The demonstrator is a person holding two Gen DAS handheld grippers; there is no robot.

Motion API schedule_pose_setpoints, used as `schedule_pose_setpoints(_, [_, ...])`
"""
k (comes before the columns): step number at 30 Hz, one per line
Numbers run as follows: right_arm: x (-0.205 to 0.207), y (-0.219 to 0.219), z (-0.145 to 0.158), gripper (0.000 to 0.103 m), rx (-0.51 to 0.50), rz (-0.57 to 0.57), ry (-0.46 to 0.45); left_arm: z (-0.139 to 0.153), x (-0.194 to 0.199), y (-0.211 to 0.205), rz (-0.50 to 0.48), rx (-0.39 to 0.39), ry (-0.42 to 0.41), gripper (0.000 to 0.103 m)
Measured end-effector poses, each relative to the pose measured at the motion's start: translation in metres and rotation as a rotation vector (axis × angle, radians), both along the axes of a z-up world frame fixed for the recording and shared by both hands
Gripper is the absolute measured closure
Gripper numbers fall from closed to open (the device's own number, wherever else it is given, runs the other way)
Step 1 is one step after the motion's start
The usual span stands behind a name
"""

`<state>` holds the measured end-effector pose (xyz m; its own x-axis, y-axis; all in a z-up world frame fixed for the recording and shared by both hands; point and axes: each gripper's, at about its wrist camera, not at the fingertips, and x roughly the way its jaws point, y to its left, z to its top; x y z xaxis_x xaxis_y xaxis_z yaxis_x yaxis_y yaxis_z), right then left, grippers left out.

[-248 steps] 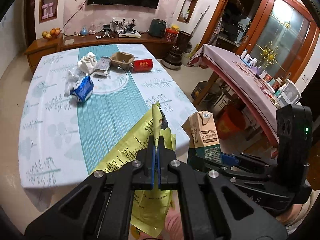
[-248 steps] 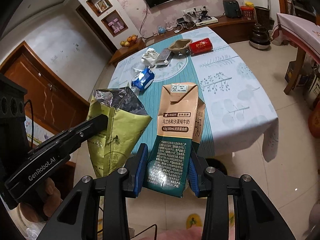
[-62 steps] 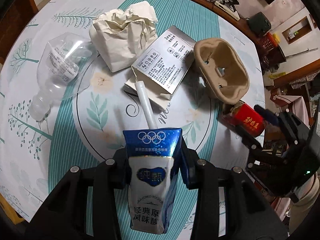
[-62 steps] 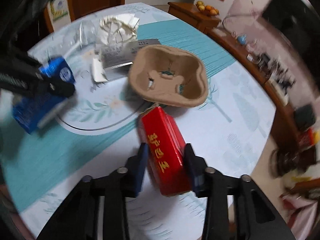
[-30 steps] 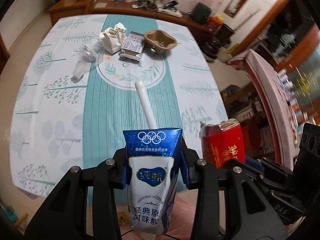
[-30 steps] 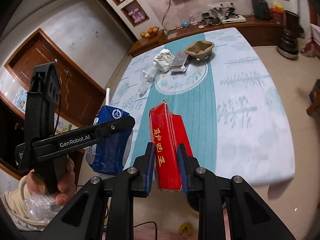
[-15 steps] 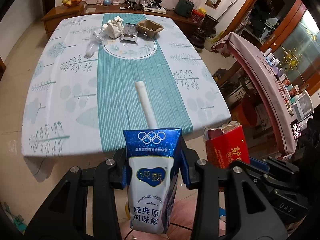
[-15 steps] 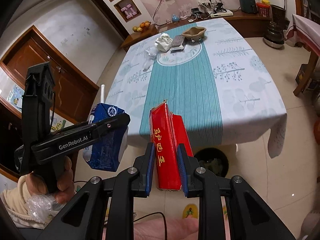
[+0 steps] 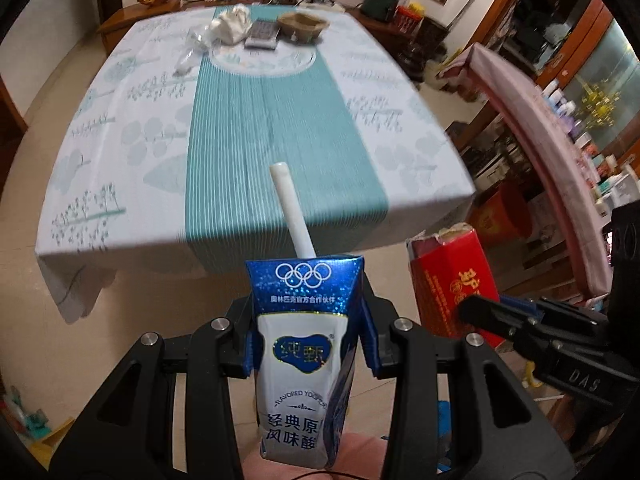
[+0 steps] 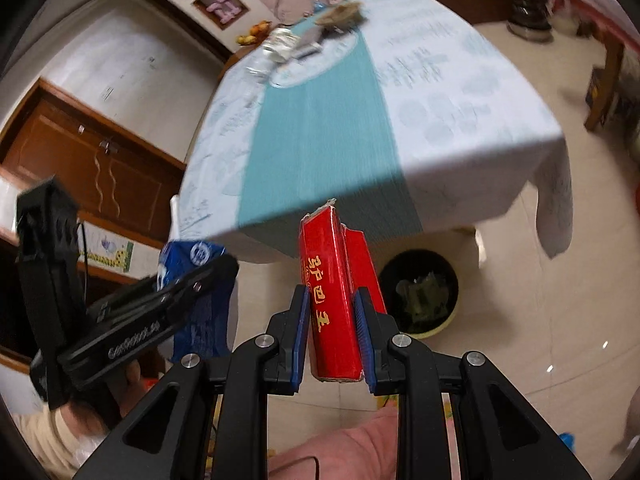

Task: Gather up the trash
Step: 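Carry the blue carton and red box toward the black bin, then hold both items over the black bin and open both tools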

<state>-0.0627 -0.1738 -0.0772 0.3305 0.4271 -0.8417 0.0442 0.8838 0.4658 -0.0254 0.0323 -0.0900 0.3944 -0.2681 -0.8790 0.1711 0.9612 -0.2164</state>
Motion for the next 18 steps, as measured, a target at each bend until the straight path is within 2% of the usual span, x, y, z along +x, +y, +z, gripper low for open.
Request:
schedule_pose_setpoints(6, [0.0, -0.032, -0.105, 0.081, 0.079, -0.122, 0.097, -0.066, -0.006, -0.019, 0.032, 0.05, 0.051, 0.067])
schedule_pose_setpoints(12, [0.003, -0.051, -0.202, 0.081, 0.092, -0.204, 0.2, -0.153, -0.005, -0.03, 0.089, 0.07, 0.125, 0.067])
schedule_pose_setpoints(14, [0.007, -0.054, -0.227, 0.08, 0.096, -0.221, 0.223, -0.184, 0.0, -0.032, 0.109, 0.075, 0.149, 0.067])
schedule_pose_setpoints(18, [0.019, -0.056, -0.266, 0.079, 0.106, -0.262, 0.255, -0.225, 0.01, -0.039, 0.119, 0.073, 0.173, 0.067])
